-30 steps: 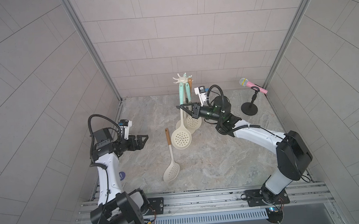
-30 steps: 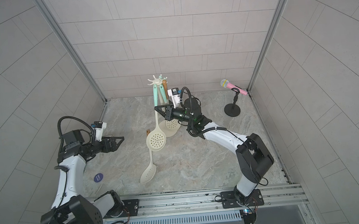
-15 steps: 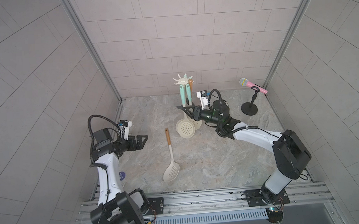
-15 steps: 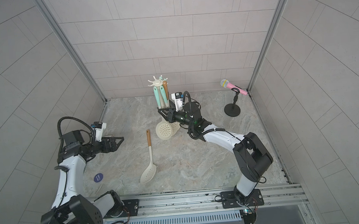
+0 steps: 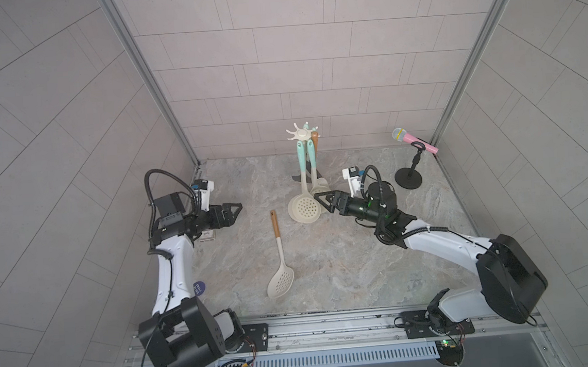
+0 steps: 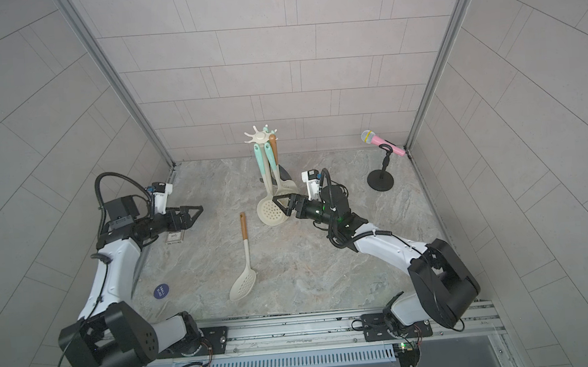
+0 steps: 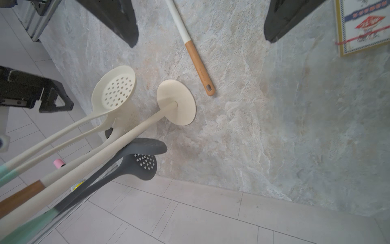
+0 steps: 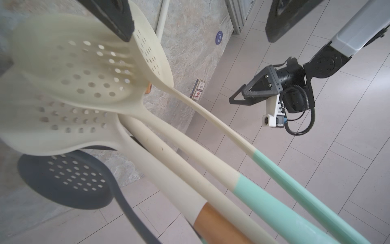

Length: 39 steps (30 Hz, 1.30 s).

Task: Hang the skimmer on the kitchen utensil rack
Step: Hang the skimmer on the rack, then adjust the rack at the center of the board.

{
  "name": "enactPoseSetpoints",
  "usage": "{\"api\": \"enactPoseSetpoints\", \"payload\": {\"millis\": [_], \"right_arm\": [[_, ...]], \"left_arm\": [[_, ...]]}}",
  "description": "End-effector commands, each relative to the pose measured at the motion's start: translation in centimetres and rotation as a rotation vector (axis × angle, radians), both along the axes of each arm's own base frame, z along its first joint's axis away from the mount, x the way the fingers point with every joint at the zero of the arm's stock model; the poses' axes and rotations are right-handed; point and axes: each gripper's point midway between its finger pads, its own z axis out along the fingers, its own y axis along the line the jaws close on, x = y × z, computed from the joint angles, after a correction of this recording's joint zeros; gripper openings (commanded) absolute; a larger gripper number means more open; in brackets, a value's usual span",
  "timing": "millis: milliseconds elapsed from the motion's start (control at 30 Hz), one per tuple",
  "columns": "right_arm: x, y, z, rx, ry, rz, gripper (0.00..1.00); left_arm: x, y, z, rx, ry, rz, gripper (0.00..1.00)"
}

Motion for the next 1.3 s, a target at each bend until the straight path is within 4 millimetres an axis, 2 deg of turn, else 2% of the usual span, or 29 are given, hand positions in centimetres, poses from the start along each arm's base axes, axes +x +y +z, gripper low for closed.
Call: {"api": "enactPoseSetpoints", "payload": {"millis": [0, 233, 433, 533, 700, 833, 1267], "right_arm": [[-1.6, -2.2, -1.1, -0.070, 0.025, -0.026, 1.00], [-3.9, -7.1, -1.7, -0.184, 0.020, -0.122, 1.00], [-5.0, -9.6, -1.9, -0.223, 0.045, -0.162, 1.00], [-5.6, -10.3, -1.8, -0.257, 0.052, -0.170, 1.00], [-5.8, -11.4, -2.3, -0.261, 0.072, -0.228, 1.00], [-6.1, -11.9, -2.5, -0.256, 0.086, -0.248, 1.00], [-6.9, -13.3, -2.1, -0.300, 0.093, -0.296, 1.00]], "left_arm": [[2.1, -2.1, 2.7, 0.023, -0.055, -0.038, 1.00], [5.4, -8.6, 5.7, 0.068, -0.149, -0.192, 1.00], [6.8, -13.0, 6.1, 0.102, -0.191, -0.300, 1.00], [7.7, -13.8, 6.4, 0.136, -0.228, -0.328, 0.95], [9.6, -14.9, 7.0, 0.095, -0.249, -0.331, 0.92], [10.2, -16.1, 7.6, 0.082, -0.293, -0.350, 0.89], [8.9, -20.0, 8.3, 0.052, -0.363, -0.441, 0.80]]}}
